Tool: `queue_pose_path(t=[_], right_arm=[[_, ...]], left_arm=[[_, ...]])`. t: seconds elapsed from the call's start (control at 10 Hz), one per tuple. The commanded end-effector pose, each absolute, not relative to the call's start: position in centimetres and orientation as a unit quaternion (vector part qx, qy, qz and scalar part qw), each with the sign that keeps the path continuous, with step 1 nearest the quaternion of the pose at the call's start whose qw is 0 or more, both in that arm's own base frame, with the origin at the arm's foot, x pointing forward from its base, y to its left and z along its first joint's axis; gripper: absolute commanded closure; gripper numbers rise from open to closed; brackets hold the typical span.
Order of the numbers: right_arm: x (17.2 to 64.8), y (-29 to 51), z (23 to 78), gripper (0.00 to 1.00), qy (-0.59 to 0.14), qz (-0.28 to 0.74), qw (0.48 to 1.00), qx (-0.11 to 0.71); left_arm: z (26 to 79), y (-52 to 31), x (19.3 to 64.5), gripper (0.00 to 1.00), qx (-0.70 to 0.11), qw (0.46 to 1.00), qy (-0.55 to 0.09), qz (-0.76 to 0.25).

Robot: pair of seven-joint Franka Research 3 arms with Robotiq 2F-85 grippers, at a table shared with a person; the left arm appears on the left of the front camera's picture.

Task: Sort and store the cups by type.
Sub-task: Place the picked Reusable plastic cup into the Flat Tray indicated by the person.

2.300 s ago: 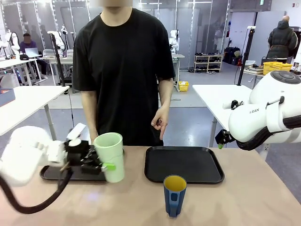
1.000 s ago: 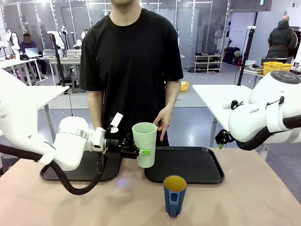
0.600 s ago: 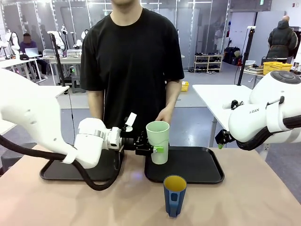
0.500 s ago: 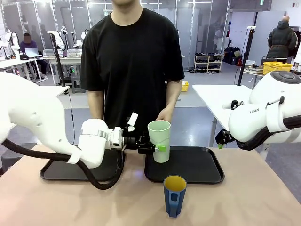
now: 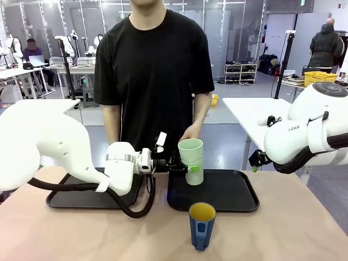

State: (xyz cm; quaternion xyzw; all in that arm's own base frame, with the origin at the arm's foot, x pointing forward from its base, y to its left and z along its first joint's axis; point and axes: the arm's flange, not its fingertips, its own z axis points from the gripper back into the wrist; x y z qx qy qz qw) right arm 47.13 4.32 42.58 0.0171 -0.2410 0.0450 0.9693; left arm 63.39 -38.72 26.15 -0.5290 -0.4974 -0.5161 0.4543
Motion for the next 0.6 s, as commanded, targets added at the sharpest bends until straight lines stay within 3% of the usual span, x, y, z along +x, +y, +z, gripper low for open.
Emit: queue_pose_path(t=[0.0,0.5], right_arm=[[47.3,4.2,42.5,0.0,-0.242,0.049,0.969,0.012],[47.3,4.2,42.5,0.0,-0.242,0.049,0.969,0.012]], left_arm=[[25.4,-39.9,64.8,0.15,-0.524,0.472,-0.496,-0.506],[23.2,-40.1,65.3,0.15,-0.503,0.496,-0.465,-0.535]])
